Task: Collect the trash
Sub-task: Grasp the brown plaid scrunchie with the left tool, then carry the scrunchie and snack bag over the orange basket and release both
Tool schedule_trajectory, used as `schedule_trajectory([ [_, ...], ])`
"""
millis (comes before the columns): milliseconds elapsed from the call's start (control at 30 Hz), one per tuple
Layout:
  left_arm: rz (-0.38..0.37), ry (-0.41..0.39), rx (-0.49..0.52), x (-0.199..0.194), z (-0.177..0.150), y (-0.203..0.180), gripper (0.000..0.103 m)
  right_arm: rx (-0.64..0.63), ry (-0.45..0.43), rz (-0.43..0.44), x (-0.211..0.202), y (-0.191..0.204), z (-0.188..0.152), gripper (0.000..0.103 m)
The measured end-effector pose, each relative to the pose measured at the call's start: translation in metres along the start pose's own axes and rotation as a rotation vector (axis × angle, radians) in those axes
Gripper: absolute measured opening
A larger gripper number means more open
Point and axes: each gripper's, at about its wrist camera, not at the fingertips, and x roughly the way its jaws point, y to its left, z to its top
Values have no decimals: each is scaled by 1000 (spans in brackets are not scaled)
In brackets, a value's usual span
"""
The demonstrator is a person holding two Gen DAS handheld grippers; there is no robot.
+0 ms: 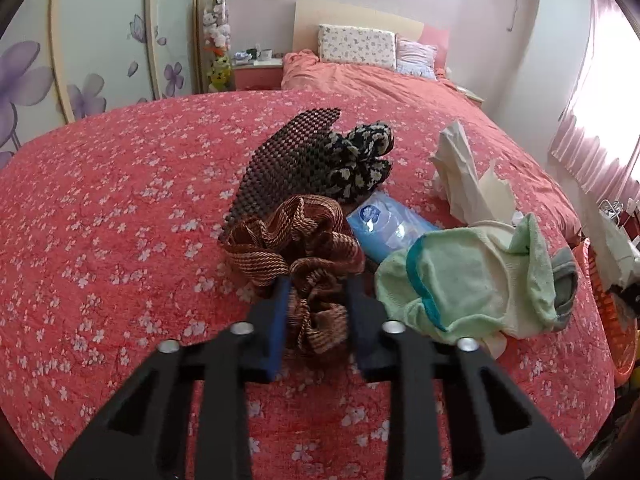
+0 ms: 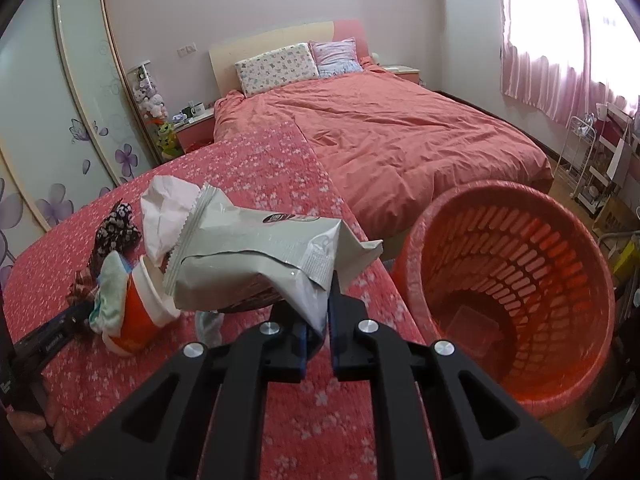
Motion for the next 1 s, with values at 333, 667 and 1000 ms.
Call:
schedule_trajectory([
  [333, -64, -83, 6, -34, -1, 3, 15, 18, -24, 22, -19, -7, -9, 9],
  [667, -143, -135, 24, -69, 7, -12, 15, 29, -49, 22, -39, -10, -13, 9],
  [1000, -268, -145, 114, -90, 4, -77, 15, 83, -84, -61, -61, -45, -18, 10],
])
